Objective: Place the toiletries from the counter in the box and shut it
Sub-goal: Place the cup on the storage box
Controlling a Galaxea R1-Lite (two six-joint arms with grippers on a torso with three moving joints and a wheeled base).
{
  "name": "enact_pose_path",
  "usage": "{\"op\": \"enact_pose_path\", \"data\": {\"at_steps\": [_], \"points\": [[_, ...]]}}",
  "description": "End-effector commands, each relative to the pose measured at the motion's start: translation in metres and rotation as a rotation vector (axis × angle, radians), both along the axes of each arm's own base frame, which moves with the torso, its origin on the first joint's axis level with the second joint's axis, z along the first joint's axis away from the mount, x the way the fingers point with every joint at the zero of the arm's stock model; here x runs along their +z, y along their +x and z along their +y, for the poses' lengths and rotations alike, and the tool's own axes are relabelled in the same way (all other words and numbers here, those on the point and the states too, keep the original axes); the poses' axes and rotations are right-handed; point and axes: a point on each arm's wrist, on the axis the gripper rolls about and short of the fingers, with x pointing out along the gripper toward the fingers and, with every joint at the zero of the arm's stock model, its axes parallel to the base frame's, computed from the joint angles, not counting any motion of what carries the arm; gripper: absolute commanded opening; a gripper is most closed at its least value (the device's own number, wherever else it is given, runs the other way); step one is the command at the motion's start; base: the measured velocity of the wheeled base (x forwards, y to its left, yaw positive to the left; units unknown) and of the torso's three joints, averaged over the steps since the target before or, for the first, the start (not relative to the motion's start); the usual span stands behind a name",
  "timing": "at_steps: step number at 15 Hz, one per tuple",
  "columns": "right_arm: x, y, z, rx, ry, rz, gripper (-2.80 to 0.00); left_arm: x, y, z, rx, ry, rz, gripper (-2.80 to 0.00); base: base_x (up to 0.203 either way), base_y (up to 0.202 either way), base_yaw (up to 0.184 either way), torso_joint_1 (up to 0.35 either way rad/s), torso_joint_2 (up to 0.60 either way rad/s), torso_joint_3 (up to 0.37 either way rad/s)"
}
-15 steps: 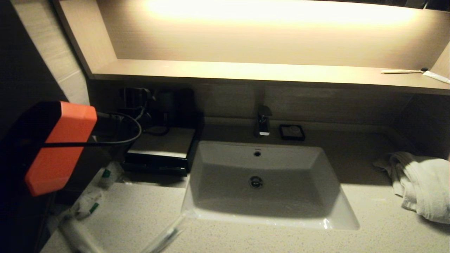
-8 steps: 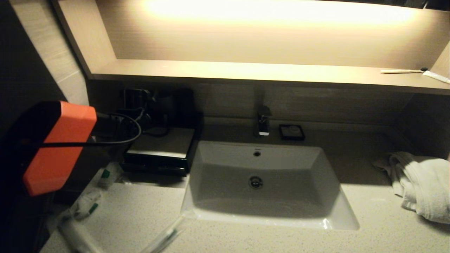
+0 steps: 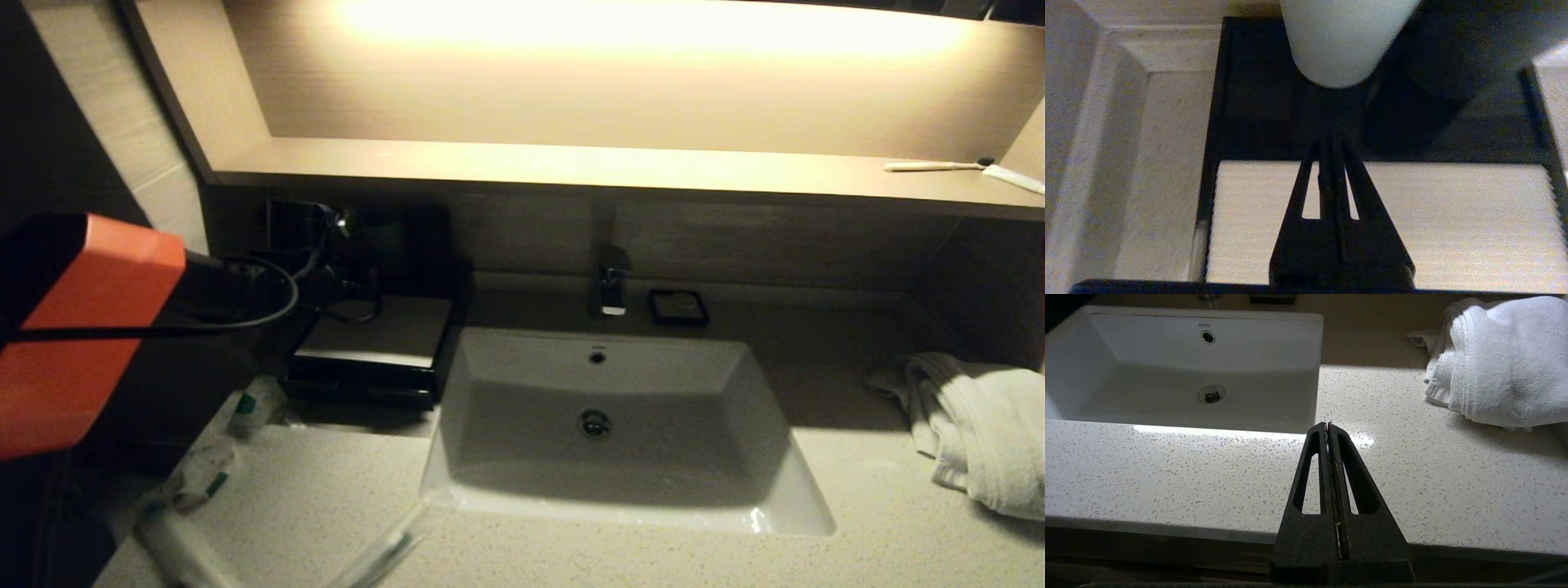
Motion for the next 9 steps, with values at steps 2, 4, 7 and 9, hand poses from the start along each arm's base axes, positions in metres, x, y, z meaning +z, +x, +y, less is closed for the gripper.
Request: {"op": "enact_pose_path", "data": {"at_steps": [2, 4, 7, 9], "points": [[0.000, 0.000, 0.000, 0.000, 0.000, 0.000, -2.80, 0.022, -0.023, 0.005, 0.005, 0.000, -0.018, -2.80, 0.000, 0.000, 0.000, 0.000, 0.00, 0.000], [0.000, 0.000, 0.000, 0.000, 0.000, -0.001, -2.80, 0.026, -0.033, 0.008, 0.012, 0.001, -0.011, -2.80, 0.000, 0.000, 0.000, 0.000, 0.00, 0.000], [0.000, 0.000, 0.000, 0.000, 0.000, 0.000, -2.80, 0.030, -0.051, 0.016, 0.028, 0.007, 0.006, -2.80, 0.000, 0.000, 0.000, 0.000, 0.00, 0.000], [0.000, 0.000, 0.000, 0.000, 0.000, 0.000, -2.80, 0.034, -0.063, 0.020, 0.032, 0.008, 0.015, -2.80, 0.000, 0.000, 0.000, 0.000, 0.00, 0.000]]}}
